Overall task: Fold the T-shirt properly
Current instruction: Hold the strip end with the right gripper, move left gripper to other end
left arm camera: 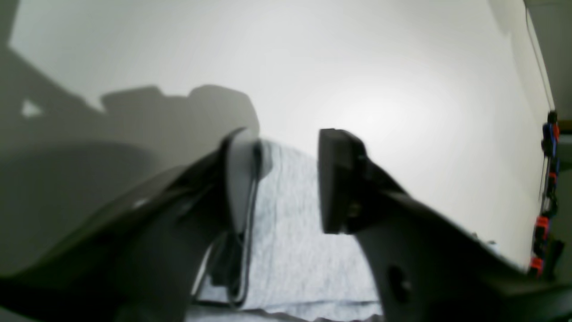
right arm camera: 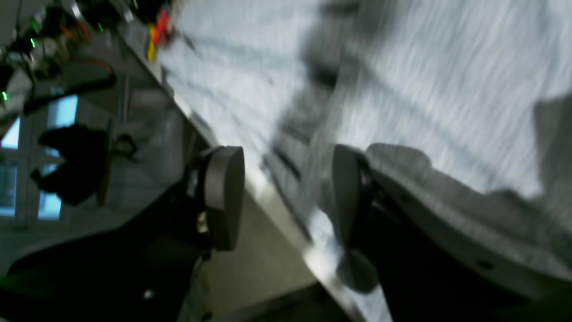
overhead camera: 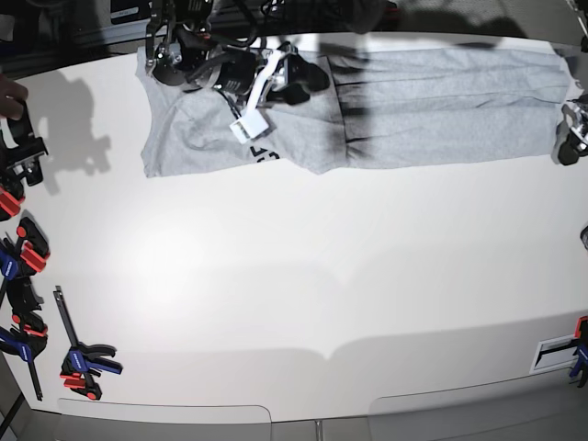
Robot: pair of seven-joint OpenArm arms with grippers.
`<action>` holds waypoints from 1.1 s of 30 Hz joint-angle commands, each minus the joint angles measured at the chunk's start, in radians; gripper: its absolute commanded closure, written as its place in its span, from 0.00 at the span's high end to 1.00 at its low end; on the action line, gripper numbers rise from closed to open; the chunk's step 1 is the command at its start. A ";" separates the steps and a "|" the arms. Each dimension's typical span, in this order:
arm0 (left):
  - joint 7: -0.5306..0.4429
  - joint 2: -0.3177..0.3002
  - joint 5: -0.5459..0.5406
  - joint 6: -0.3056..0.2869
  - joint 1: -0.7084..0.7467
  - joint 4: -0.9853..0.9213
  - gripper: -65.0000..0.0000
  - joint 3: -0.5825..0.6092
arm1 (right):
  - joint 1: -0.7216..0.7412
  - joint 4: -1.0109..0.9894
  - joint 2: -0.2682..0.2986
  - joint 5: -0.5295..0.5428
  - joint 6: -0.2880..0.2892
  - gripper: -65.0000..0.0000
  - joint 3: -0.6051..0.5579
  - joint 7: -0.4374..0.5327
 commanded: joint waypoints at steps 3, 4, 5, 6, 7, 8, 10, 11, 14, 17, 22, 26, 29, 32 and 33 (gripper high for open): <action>0.004 -0.051 -0.024 -0.009 -0.007 0.012 0.50 -0.069 | 0.010 0.027 -0.003 0.049 0.012 0.47 -0.002 0.038; 0.028 -0.053 -0.024 -0.009 -0.002 0.012 0.51 -0.100 | 0.012 0.035 -0.003 0.072 0.012 0.47 -0.002 0.041; 0.050 -0.054 -0.026 -0.009 0.005 0.012 0.51 -0.133 | 0.015 0.045 -0.003 0.090 0.012 0.47 -0.002 0.041; 0.074 -0.054 -0.034 -0.009 0.013 0.013 0.51 -0.166 | 0.018 0.056 -0.003 0.108 0.012 0.47 -0.002 0.041; 0.101 -0.054 -0.051 -0.009 0.030 0.013 0.51 -0.199 | 0.024 0.068 -0.003 0.116 0.012 0.47 -0.002 0.041; 0.134 -0.054 -0.082 -0.009 0.050 0.013 0.51 -0.229 | 0.026 0.082 -0.003 0.121 0.012 0.47 -0.002 0.041; 0.208 -0.054 -0.159 -0.009 0.103 0.013 0.51 -0.277 | 0.029 0.106 -0.003 0.127 0.012 0.47 -0.002 0.042; 0.238 -0.053 -0.201 -0.009 0.135 0.013 0.51 -0.294 | 0.032 0.115 -0.003 0.126 0.012 0.47 -0.002 0.041; 0.276 -0.053 -0.223 -0.009 0.233 0.013 0.51 -0.312 | 0.037 0.122 -0.003 0.126 0.012 0.47 -0.002 0.042; 0.273 -0.045 -0.223 -0.009 0.309 0.013 0.51 -0.312 | 0.037 0.122 -0.003 0.126 0.012 0.47 -0.002 0.042; 0.203 0.006 -0.223 -0.009 0.343 0.013 0.51 -0.312 | 0.037 0.122 -0.003 0.126 0.012 0.47 -0.002 0.042; 0.061 0.042 -0.066 -0.009 0.335 0.021 0.60 -0.312 | 0.037 0.122 -0.003 0.126 0.012 0.47 -0.002 0.041; 0.026 0.055 0.017 -0.009 0.335 0.057 0.64 -0.312 | 0.037 0.122 -0.003 0.126 0.012 0.47 -0.002 0.042; 0.030 0.066 0.023 -0.009 0.335 0.108 0.64 -0.312 | 0.037 0.122 -0.003 0.126 0.012 0.47 -0.002 0.042; 0.031 0.067 0.023 -0.009 0.335 0.124 0.64 -0.311 | 0.037 0.122 -0.003 0.126 0.012 0.47 -0.002 0.042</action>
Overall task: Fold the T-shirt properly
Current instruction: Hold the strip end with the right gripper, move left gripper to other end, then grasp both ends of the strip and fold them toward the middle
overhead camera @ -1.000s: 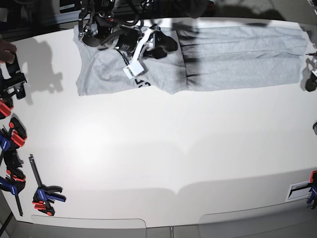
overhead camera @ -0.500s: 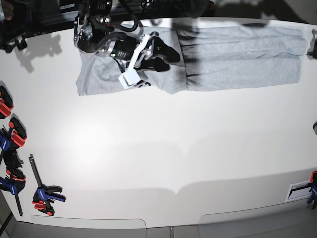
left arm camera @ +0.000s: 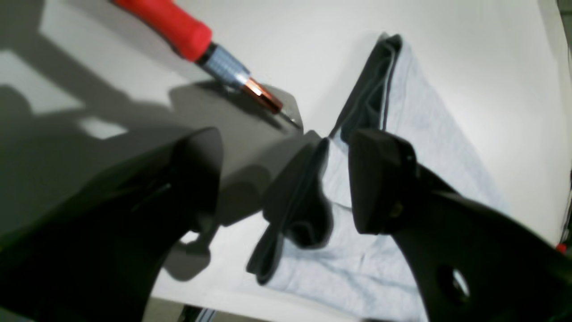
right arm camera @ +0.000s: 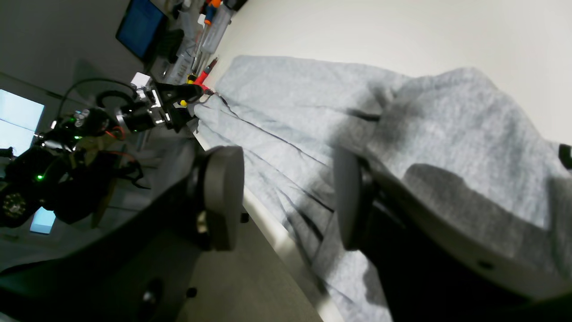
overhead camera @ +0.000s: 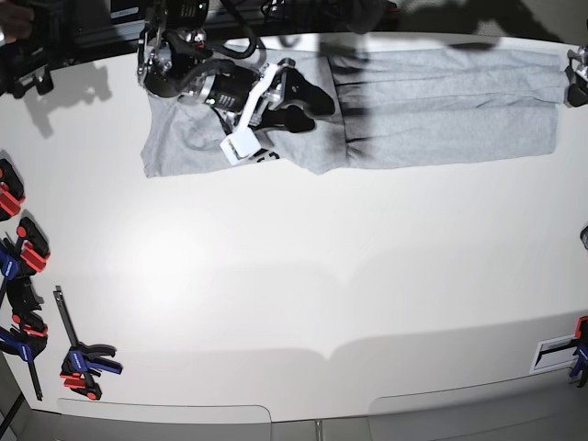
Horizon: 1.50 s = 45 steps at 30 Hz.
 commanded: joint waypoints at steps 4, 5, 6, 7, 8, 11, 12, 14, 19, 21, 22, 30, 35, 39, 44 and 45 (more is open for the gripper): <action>0.000 -0.025 -0.010 -0.007 0.003 0.056 0.64 -0.006 | 0.005 0.021 -0.003 0.029 0.012 0.47 -0.001 0.020; 0.000 -0.025 -0.011 -0.007 0.003 0.058 0.64 -0.005 | 0.005 0.021 -0.003 0.029 0.012 0.47 -0.001 0.020; -0.001 -0.025 -0.010 -0.007 0.002 0.058 0.64 -0.005 | 0.005 0.021 -0.003 0.029 0.012 0.47 -0.001 0.020; 0.000 -0.025 -0.011 -0.007 0.003 0.058 0.64 -0.005 | 0.005 0.021 -0.003 0.029 0.012 0.47 -0.001 0.020; 0.000 -0.023 -0.010 -0.007 0.003 0.058 0.64 -0.005 | 0.005 0.021 -0.003 0.029 0.012 0.47 -0.001 0.020; 0.000 -0.014 -0.010 -0.007 0.002 0.058 0.64 -0.004 | 0.005 0.021 -0.003 0.029 0.012 0.47 -0.001 0.020; 0.000 -0.009 -0.010 -0.007 0.002 0.058 0.64 -0.003 | 0.005 0.021 -0.003 0.029 0.012 0.47 -0.001 0.020; 0.008 0.005 -0.010 -0.007 -0.007 0.058 0.64 -0.003 | 0.005 0.021 -0.003 0.029 0.012 0.47 -0.001 0.020; 0.022 0.025 -0.011 -0.007 -0.031 0.058 0.64 0.034 | 0.005 0.021 -0.003 0.029 0.012 0.47 -0.001 0.019; 0.023 0.025 -0.021 -0.007 -0.044 0.058 0.64 0.075 | 0.005 0.021 -0.003 0.029 0.012 0.47 -0.001 0.019; 0.022 0.024 -0.023 -0.007 -0.049 0.058 0.64 0.098 | 0.005 0.021 -0.003 0.029 0.012 0.47 -0.001 0.019; 0.044 0.024 -0.040 -0.007 -0.080 0.058 0.63 0.178 | 0.005 0.021 -0.003 0.026 0.012 0.47 -0.001 0.015; 0.083 0.024 -0.040 -0.007 -0.072 0.058 0.62 0.178 | 0.005 0.021 -0.003 0.026 0.012 0.47 -0.001 0.016; 0.083 0.024 -0.041 -0.007 -0.072 0.058 0.46 0.178 | 0.005 0.021 -0.003 0.026 0.012 0.47 -0.001 0.016; 0.090 0.024 -0.109 -0.007 -0.072 0.058 0.02 0.178 | 0.006 0.021 -0.003 0.026 0.012 0.47 -0.001 0.017; 0.098 0.023 -0.142 -0.007 -0.072 0.058 0.00 0.178 | 0.006 0.021 -0.003 0.026 0.012 0.47 -0.001 0.021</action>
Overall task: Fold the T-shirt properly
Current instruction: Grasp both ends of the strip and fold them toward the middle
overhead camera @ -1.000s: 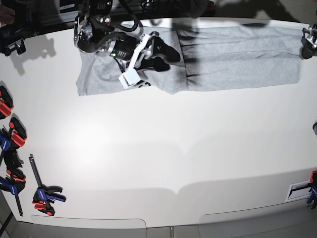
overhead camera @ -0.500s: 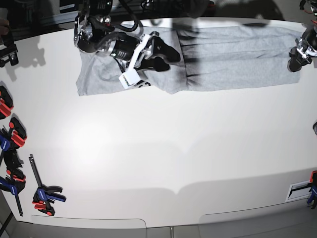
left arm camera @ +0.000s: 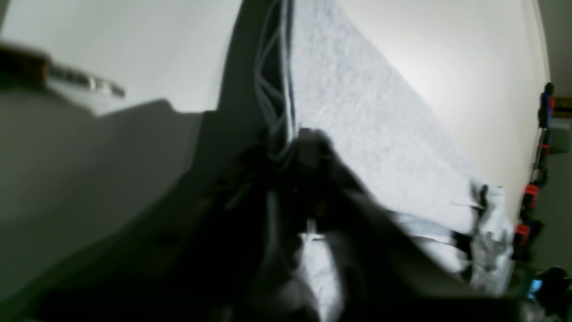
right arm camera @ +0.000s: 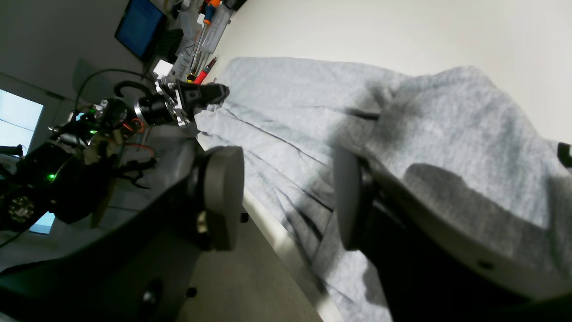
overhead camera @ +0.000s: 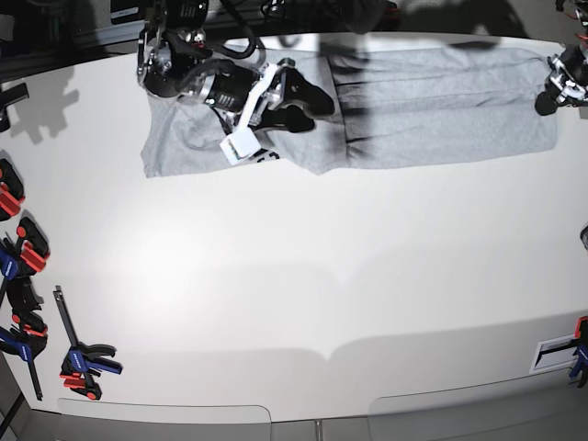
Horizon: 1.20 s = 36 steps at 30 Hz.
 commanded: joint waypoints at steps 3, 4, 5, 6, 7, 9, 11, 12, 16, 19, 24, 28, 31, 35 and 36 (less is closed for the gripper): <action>0.027 -0.026 -0.130 -0.010 0.002 0.009 0.00 -0.005 | 0.028 0.021 -0.003 0.029 0.012 0.44 -0.001 0.023; 0.043 -0.026 -0.130 -0.010 0.002 0.012 0.00 -0.006 | 0.039 0.021 -0.003 0.029 0.012 0.44 -0.001 0.023; 0.065 -0.026 -0.130 -0.010 0.002 0.020 0.00 -0.006 | 0.050 0.022 -0.003 0.028 0.012 0.44 -0.001 0.023; 0.098 -0.026 -0.130 -0.010 0.002 0.032 0.00 -0.006 | 0.061 0.023 -0.003 0.026 0.012 0.44 0.001 0.022; 0.118 -0.025 -0.130 -0.010 0.002 0.052 0.00 -0.006 | 0.072 0.023 -0.003 0.026 0.012 0.44 0.007 0.022; 0.145 -0.025 -0.130 -0.010 0.002 0.104 0.00 -0.006 | 0.093 0.023 -0.003 0.026 0.012 0.44 0.031 0.023; 0.161 -0.024 -0.130 -0.010 0.003 0.169 0.00 -0.006 | 0.106 0.023 -0.003 0.028 0.012 0.44 0.066 0.024; 0.168 -0.021 -0.130 -0.010 0.003 0.205 0.00 -0.006 | 0.108 0.023 -0.003 0.031 0.012 0.44 0.088 0.027; 0.219 0.027 -0.130 -0.010 0.005 0.387 0.00 -0.006 | 0.108 0.023 -0.003 0.031 0.012 0.44 0.221 0.035; 0.235 0.100 -0.130 -0.010 0.020 0.540 0.00 -0.006 | 0.108 0.023 -0.002 0.031 0.012 0.44 0.350 0.042; 0.249 0.217 -0.130 -0.010 0.054 0.764 0.00 0.005 | 0.108 0.023 0.039 0.030 0.012 0.44 0.542 0.056; 0.244 0.261 -0.130 -0.010 0.061 0.853 0.00 0.090 | 0.108 0.023 0.100 0.030 0.012 0.44 0.635 0.060; 0.209 0.290 -0.130 -0.010 0.060 0.863 0.00 0.200 | 0.108 0.023 0.138 0.029 0.012 0.44 0.668 0.060; 0.140 0.347 -0.082 -0.010 0.037 0.863 0.00 0.318 | 0.107 0.023 0.155 0.030 0.012 0.44 0.674 0.060; 0.135 0.362 -0.058 -0.010 0.026 0.862 0.00 0.334 | 0.107 0.023 0.154 0.029 0.012 0.44 0.672 0.059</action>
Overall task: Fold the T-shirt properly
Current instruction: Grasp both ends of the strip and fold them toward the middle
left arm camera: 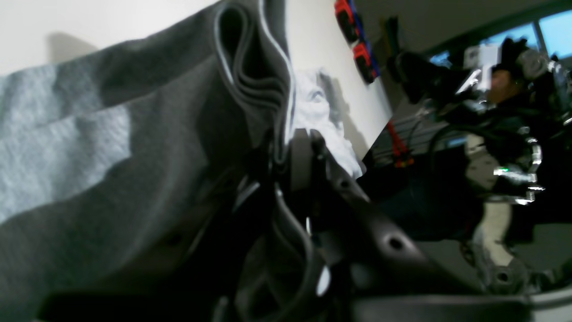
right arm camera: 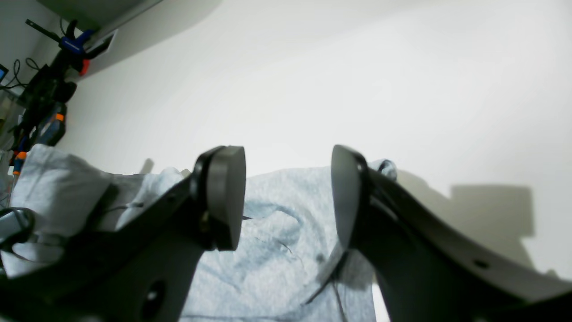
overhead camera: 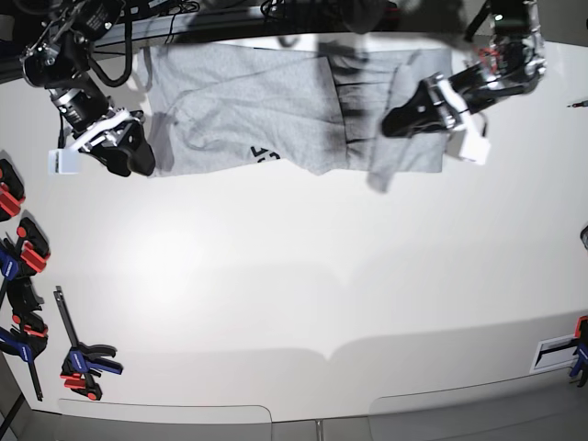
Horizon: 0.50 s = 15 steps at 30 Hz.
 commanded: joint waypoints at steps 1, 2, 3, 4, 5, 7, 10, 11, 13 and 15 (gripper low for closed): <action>-0.024 -0.002 -0.023 -0.009 -0.016 0.018 0.00 0.006 | 0.005 0.021 0.010 0.029 0.012 0.44 0.000 0.020; -0.026 0.008 -0.010 -0.009 -0.024 0.018 0.00 0.016 | 0.005 0.021 0.010 0.028 0.012 0.44 0.000 0.020; -0.027 0.014 0.000 -0.009 -0.033 0.018 0.00 0.025 | 0.004 0.021 0.011 0.028 0.012 0.44 0.000 0.019; -0.028 0.018 0.015 -0.009 -0.036 0.018 0.00 0.035 | 0.003 0.021 0.011 0.028 0.012 0.44 0.000 0.020; -0.032 0.018 0.023 -0.009 -0.038 0.018 0.00 0.044 | 0.003 0.021 0.011 0.027 0.012 0.44 0.000 0.018; -0.030 0.018 0.027 -0.009 -0.035 0.018 0.00 0.054 | 0.003 0.021 0.011 0.025 0.012 0.44 0.000 0.018; -0.025 0.014 0.026 -0.009 -0.032 0.018 0.00 0.054 | 0.002 0.021 0.011 0.025 0.012 0.44 0.000 0.017; -0.019 0.014 0.026 -0.009 -0.032 0.018 0.11 0.054 | 0.002 0.021 0.011 0.025 0.012 0.44 0.000 0.016; -0.010 0.014 0.026 -0.009 -0.032 0.018 0.40 0.054 | -0.004 0.021 0.011 0.025 0.012 0.44 0.000 0.017; 0.003 0.012 0.021 -0.009 -0.032 0.018 0.50 0.054 | -0.015 0.021 0.011 0.024 0.012 0.44 0.000 0.017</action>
